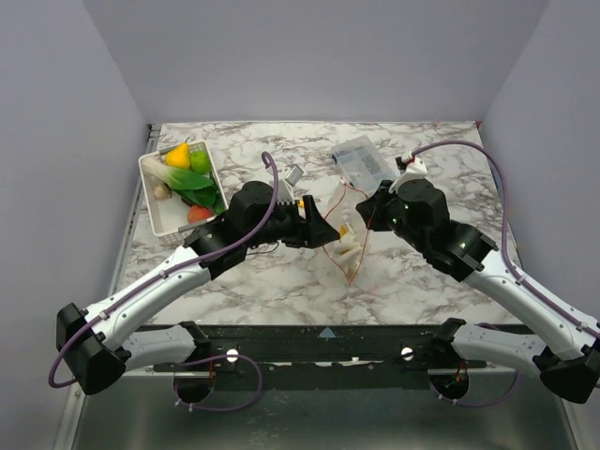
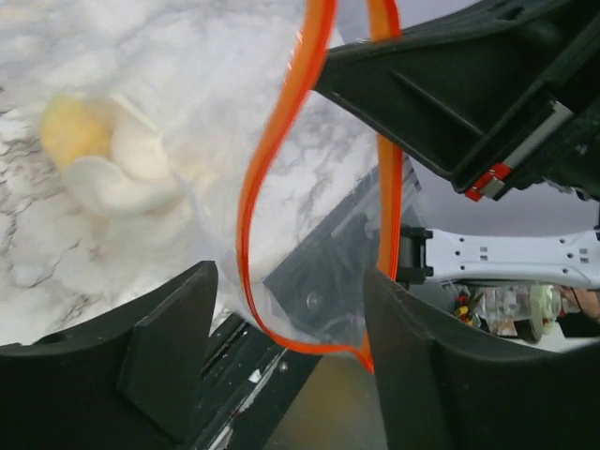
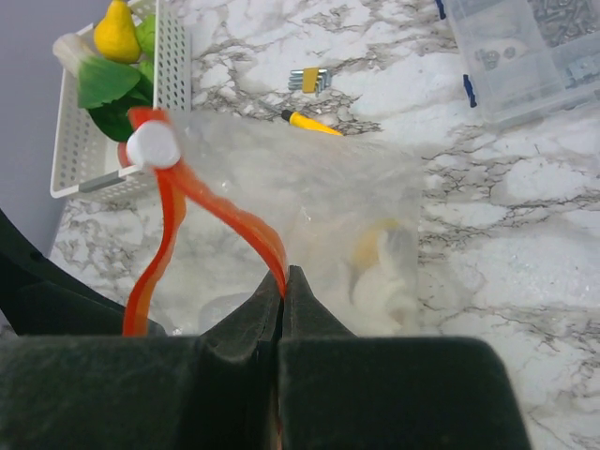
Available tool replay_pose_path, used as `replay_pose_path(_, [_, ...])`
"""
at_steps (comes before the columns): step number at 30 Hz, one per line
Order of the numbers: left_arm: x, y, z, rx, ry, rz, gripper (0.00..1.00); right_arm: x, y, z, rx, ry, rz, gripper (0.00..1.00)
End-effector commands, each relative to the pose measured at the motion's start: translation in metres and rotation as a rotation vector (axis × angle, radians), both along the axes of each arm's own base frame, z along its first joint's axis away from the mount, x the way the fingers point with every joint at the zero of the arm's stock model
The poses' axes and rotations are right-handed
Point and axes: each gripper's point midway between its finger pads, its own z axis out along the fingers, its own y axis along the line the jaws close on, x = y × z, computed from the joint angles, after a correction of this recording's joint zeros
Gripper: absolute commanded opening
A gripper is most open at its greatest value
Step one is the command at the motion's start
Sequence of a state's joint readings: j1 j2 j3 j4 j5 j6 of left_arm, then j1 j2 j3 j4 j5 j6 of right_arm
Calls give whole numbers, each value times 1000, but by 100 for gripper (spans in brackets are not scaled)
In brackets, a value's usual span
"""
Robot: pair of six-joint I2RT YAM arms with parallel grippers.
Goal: Place the food in the zip-top bag and seal the zipper
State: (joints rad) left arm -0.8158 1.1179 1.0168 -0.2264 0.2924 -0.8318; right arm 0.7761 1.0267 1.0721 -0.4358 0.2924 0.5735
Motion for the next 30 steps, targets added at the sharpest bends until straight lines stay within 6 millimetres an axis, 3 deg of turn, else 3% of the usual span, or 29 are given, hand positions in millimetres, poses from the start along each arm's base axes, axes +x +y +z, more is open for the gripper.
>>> replay_pose_path(1, [10, 25, -4, 125, -55, 87, 70, 2, -14, -6, -52, -7, -44, 1])
replay_pose_path(4, [16, 51, -8, 187, -75, 159, 82, 0, -24, -7, -85, -7, -71, 1])
replay_pose_path(7, [25, 86, -14, 246, -88, 250, 88, -3, -39, -4, -127, -15, -100, 1])
replay_pose_path(15, [66, 215, -61, 479, 59, 656, 91, -9, -82, 3, -281, -44, -202, 1])
replay_pose_path(19, [82, 251, -72, 554, 81, 771, 91, -9, -85, 5, -312, -53, -197, 1])
replay_pose_path(22, [97, 272, -76, 578, 104, 854, 91, -6, -74, 3, -313, -43, -155, 1])
replay_pose_path(26, [117, 289, -86, 569, 143, 894, 91, -2, -31, -20, -273, 14, 1, 1])
replay_pose_path(30, [134, 310, -102, 645, 165, 936, 79, -2, 8, -36, -179, 57, 122, 1])
